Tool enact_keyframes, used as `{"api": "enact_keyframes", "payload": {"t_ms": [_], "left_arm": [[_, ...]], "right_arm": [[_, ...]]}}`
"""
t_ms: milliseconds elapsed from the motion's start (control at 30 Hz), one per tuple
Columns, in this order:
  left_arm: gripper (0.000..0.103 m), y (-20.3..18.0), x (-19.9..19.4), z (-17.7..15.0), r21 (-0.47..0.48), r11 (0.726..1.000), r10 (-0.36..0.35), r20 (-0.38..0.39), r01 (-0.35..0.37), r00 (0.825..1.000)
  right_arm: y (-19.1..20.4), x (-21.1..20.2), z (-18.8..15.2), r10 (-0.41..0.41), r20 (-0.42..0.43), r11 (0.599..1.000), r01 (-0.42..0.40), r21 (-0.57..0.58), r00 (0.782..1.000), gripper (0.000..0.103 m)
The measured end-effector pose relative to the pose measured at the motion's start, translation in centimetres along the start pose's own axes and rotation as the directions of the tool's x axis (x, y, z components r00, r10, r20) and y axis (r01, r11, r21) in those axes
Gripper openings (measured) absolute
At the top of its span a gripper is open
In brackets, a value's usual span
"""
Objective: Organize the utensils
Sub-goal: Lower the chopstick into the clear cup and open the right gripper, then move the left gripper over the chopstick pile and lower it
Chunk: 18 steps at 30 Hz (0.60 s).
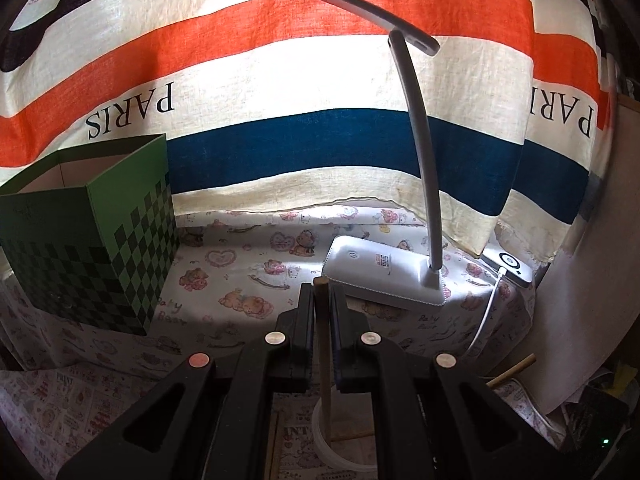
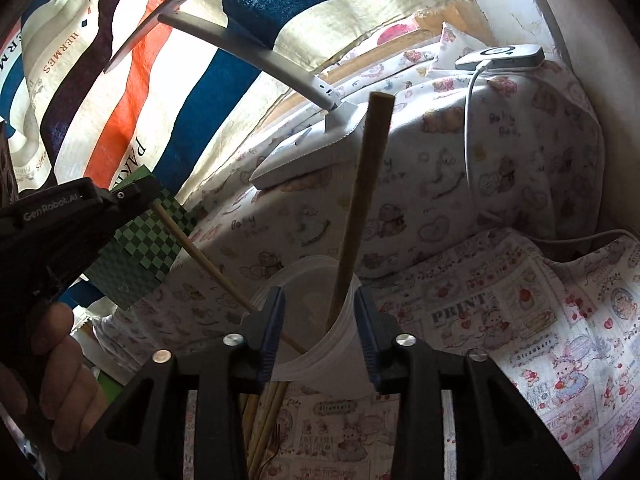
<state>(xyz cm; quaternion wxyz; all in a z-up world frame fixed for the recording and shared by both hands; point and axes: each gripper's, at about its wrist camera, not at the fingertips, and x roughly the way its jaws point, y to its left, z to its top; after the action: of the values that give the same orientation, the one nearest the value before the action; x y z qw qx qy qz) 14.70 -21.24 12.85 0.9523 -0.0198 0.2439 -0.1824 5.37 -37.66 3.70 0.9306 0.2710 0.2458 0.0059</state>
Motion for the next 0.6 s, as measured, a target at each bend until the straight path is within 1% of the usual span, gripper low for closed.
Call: {"api": "enact_keyframes", "payload": {"t_ms": [33,67,100,167,200,233,267,300,333,367,400,467,533,567,600], "left_arm": [[0.012,0.1,0.1,-0.1,0.006,1.000,-0.002,0.004,0.002,1.000],[0.030,0.3,0.2,-0.2,0.002,1.000,-0.012,0.004,0.012,1.000],[0.046,0.6,0.0,-0.3,-0.015,1.000,-0.022,0.020,0.023,1.000],[0.054,1.3,-0.8,-0.5,-0.041,0.999,-0.030,0.069,0.033,0.997],[0.060,1.5,-1.3,-0.6,-0.044,0.998,-0.035,0.081,0.039,0.996],[0.064,1.7,-1.6,-0.6,-0.043,0.998,-0.035,0.089,0.039,0.995],[0.071,1.9,-2.1,-0.7,-0.040,0.999,-0.024,0.096,0.028,0.995],[0.075,2.0,-2.6,-0.8,-0.033,0.999,-0.007,0.106,0.010,0.994],[0.077,2.1,-3.1,-0.9,-0.020,1.000,0.007,0.114,-0.005,0.993],[0.080,2.2,-3.7,-1.1,0.000,1.000,0.019,0.119,-0.019,0.993],[0.085,2.3,-4.2,-1.3,0.025,0.999,0.038,0.123,-0.041,0.992],[0.089,2.7,-5.5,-1.8,0.064,0.994,0.080,0.140,-0.090,0.987],[0.098,3.7,-6.8,-2.6,0.069,0.990,0.108,0.153,-0.119,0.982],[0.103,4.4,-7.3,-3.4,0.063,0.987,0.139,0.145,-0.149,0.980],[0.103,5.2,-7.6,-4.3,0.051,0.986,0.152,0.143,-0.161,0.978]], "right_arm": [[0.1,-0.2,0.0,0.000,0.010,1.000,0.000,0.002,1.000,0.070],[0.1,-0.4,0.1,-0.002,0.016,1.000,0.002,0.005,1.000,0.074],[0.2,-0.5,0.1,-0.003,0.016,1.000,0.003,0.007,1.000,0.075],[0.4,-0.6,0.2,-0.013,-0.004,1.000,0.013,0.006,1.000,0.076],[0.6,-0.4,0.2,-0.039,-0.024,0.999,0.039,0.000,0.999,0.079],[0.8,-0.3,0.1,-0.060,-0.044,0.998,0.060,-0.008,0.997,0.079],[0.9,-0.2,0.0,-0.071,-0.059,0.997,0.071,-0.014,0.996,0.079],[1.1,-0.2,-0.2,-0.076,-0.074,0.997,0.074,-0.022,0.994,0.079],[1.4,-0.2,-0.3,-0.072,-0.081,0.997,0.070,-0.030,0.994,0.079],[1.6,-0.2,-0.5,-0.073,-0.086,0.997,0.069,-0.042,0.994,0.080],[2.0,-0.2,-0.6,-0.084,-0.093,0.995,0.079,-0.059,0.992,0.081],[2.6,-0.2,-0.8,-0.097,-0.097,0.992,0.088,-0.088,0.991,0.081],[3.1,-0.4,-1.1,-0.099,-0.106,0.990,0.088,-0.107,0.989,0.081],[3.3,-0.5,-1.2,-0.100,-0.114,0.990,0.087,-0.111,0.988,0.081],[3.5,-0.5,-1.4,-0.121,-0.131,0.987,0.106,-0.118,0.984,0.081]]}}
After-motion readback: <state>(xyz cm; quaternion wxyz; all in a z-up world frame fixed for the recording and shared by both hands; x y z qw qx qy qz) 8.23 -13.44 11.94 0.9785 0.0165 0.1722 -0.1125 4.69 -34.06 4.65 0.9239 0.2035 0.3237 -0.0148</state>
